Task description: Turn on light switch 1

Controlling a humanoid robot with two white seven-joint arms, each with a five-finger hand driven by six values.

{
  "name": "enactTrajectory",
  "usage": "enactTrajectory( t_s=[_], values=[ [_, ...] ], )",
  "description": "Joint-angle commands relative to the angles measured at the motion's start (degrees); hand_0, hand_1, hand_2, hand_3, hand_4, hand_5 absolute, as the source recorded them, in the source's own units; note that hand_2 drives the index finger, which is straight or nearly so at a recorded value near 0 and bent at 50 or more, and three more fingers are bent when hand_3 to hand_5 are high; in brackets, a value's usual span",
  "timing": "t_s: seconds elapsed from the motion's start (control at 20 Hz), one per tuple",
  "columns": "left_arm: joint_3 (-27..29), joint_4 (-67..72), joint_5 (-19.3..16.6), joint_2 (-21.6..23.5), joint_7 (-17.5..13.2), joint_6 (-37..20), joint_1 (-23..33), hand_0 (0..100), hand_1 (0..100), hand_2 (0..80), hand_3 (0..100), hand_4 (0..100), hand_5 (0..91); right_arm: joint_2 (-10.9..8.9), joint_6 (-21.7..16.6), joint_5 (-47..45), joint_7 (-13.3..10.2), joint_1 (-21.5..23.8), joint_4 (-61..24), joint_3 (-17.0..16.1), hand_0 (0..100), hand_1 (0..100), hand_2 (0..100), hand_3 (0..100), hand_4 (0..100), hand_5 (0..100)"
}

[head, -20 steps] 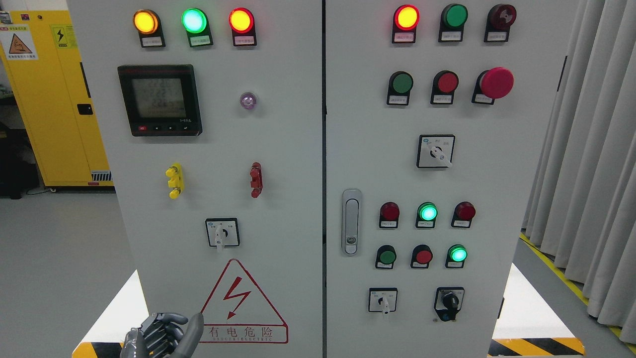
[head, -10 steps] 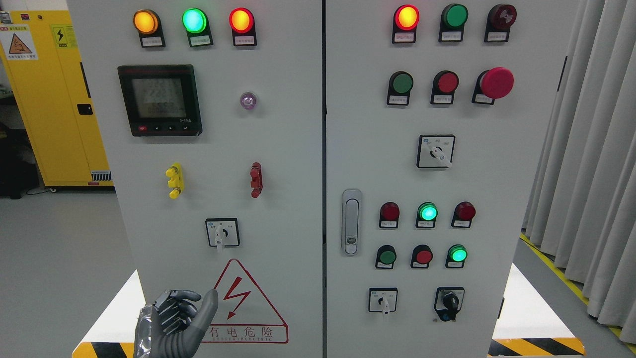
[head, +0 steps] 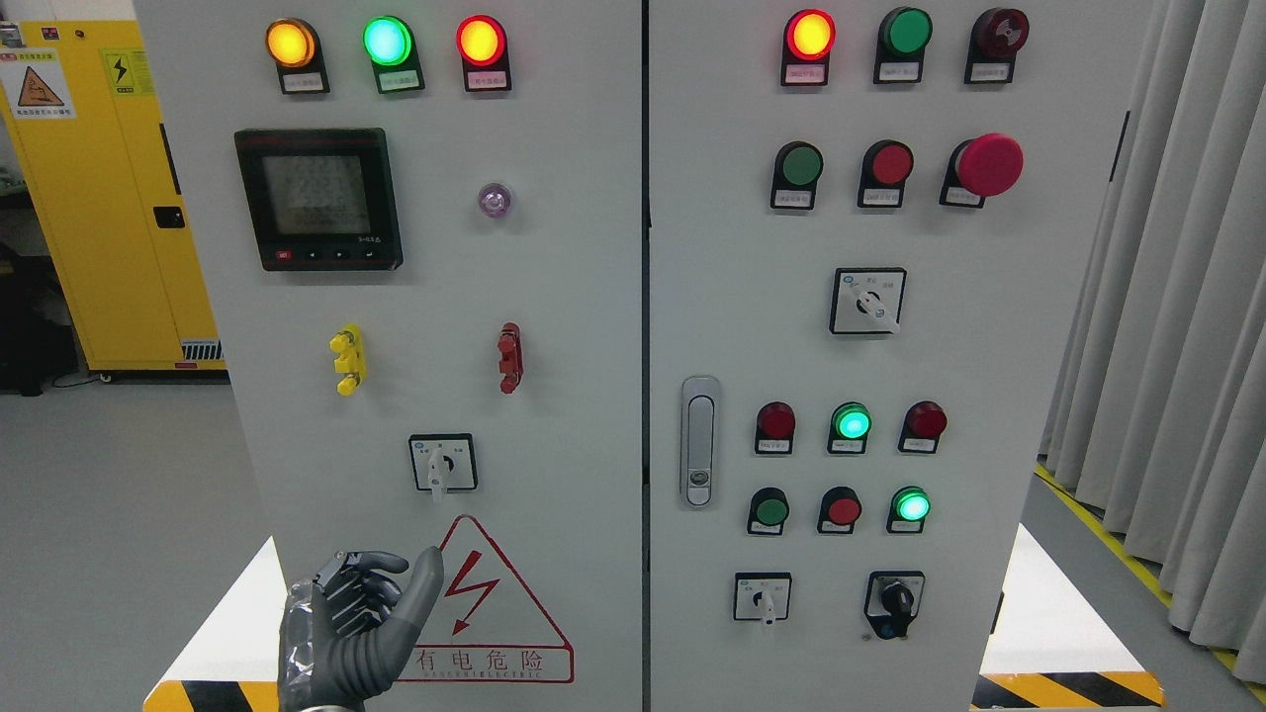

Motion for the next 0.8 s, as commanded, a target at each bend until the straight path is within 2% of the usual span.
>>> enactTrajectory(
  t_s=[0.0, 0.25, 0.75],
  values=[
    [-0.76, 0.04, -0.55, -1.53, 0.32, 0.84, -1.31, 17, 72, 59.0, 86, 89, 87.5, 0.00, -0.05, 0.00, 0.05, 0.00, 0.00, 0.00, 0, 50, 4, 0, 0, 0],
    [-0.76, 0.13, -1.69, -1.62, 0.32, 1.81, -1.93, 17, 72, 58.9, 86, 89, 87.6, 0.00, -0.05, 0.00, 0.05, 0.00, 0.00, 0.00, 0, 50, 4, 0, 0, 0],
    [-0.76, 1.62, -1.69, -1.97, 0.32, 3.48, -4.13, 18, 71, 57.3, 85, 89, 87.6, 0.00, -0.05, 0.00, 0.05, 0.00, 0.00, 0.00, 0, 50, 4, 0, 0, 0]
  ],
)
